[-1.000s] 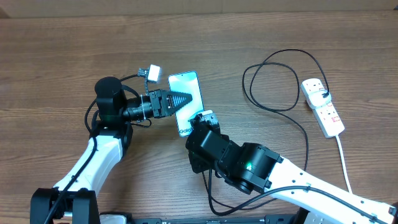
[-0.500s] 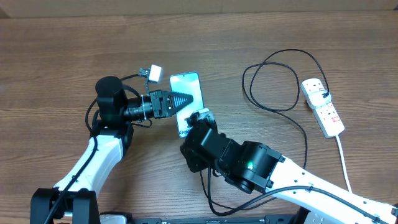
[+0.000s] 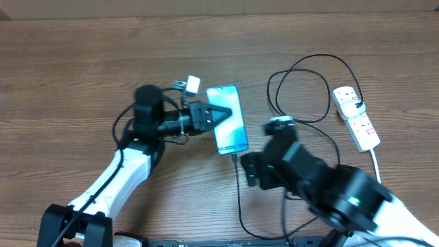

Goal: Plug charger to phone and switch on socket
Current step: 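Lower the phone flat onto the table with the left gripper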

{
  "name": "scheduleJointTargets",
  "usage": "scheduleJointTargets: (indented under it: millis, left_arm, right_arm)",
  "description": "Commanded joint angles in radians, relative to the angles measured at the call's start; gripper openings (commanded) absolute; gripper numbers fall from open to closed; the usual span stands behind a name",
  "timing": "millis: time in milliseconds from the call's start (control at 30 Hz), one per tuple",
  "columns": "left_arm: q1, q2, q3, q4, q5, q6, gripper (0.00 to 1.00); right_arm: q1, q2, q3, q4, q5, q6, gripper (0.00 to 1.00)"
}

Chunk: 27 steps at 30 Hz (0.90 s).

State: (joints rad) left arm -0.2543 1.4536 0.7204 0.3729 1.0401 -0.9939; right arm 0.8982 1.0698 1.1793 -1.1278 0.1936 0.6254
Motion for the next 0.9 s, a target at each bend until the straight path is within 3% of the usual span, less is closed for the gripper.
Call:
scheduleJointTargets:
  millis: [0, 133, 333, 500, 667, 867]
  left_arm:
    - [-0.037, 0.006, 0.142, -0.353, -0.145, 0.277, 0.04]
    - [-0.019, 0.044, 0.248, -0.7, -0.232, 0.512, 0.04]
    - [0.045, 0.13, 0.286, -0.848, -0.202, 0.789, 0.04]
    - [0.072, 0.249, 0.286, -0.85, -0.146, 0.921, 0.04]
    - [0.102, 0.393, 0.286, -0.751, -0.078, 0.932, 0.04]
    - [0.142, 0.443, 0.286, -0.682, -0.088, 0.927, 0.04]
  right_arm:
    - [-0.044, -0.108, 0.027, -0.058, 0.122, -0.001, 0.92]
    - [-0.064, -0.169, 0.026, -0.071, 0.136, -0.001, 0.94]
    - [-0.064, -0.175, 0.023, -0.072, 0.135, -0.001, 0.95]
    - [-0.064, -0.171, 0.02, -0.076, 0.135, -0.001, 0.96]
    - [-0.064, -0.171, 0.02, -0.093, 0.135, -0.001, 0.99]
    - [-0.064, -0.171, 0.02, -0.106, 0.135, -0.002, 1.0]
